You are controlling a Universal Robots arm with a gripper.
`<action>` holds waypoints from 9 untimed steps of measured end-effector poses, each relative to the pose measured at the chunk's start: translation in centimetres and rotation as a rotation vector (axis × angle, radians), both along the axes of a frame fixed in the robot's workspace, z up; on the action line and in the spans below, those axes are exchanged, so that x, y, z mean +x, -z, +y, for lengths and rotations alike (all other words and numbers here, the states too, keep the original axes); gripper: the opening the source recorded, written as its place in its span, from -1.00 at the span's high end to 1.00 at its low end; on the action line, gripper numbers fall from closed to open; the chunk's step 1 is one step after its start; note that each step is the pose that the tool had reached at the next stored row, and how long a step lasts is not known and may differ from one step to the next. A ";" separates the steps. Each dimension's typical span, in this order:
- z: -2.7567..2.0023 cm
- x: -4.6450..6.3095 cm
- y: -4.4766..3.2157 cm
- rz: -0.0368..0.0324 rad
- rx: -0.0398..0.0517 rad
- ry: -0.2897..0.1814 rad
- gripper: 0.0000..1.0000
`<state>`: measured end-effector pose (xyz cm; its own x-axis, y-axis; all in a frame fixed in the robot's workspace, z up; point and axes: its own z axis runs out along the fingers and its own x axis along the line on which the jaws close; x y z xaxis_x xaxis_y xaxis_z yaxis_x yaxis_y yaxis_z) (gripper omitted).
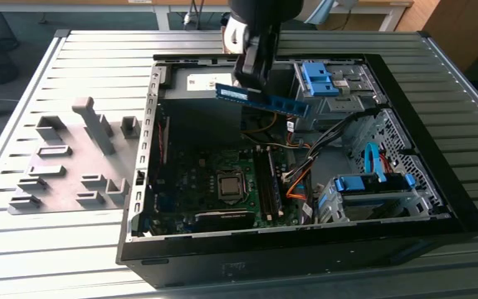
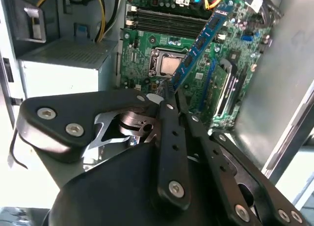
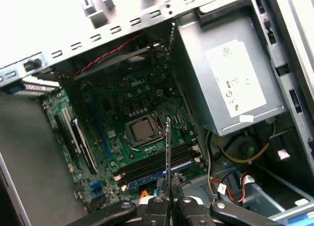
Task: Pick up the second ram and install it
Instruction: 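Insert the second ram into the second slot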
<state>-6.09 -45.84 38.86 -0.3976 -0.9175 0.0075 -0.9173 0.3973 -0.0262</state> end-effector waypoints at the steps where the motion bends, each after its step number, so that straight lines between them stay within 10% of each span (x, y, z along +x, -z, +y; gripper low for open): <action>1: 0.00 0.0 0.02 0.0000 -0.0004 0.016 0.73; 9: 0.00 0.0 0.12 0.0000 -0.0043 0.150 0.73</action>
<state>-6.09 -45.84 38.74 -0.5305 -0.8476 0.0113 -0.8475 0.5300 -0.0282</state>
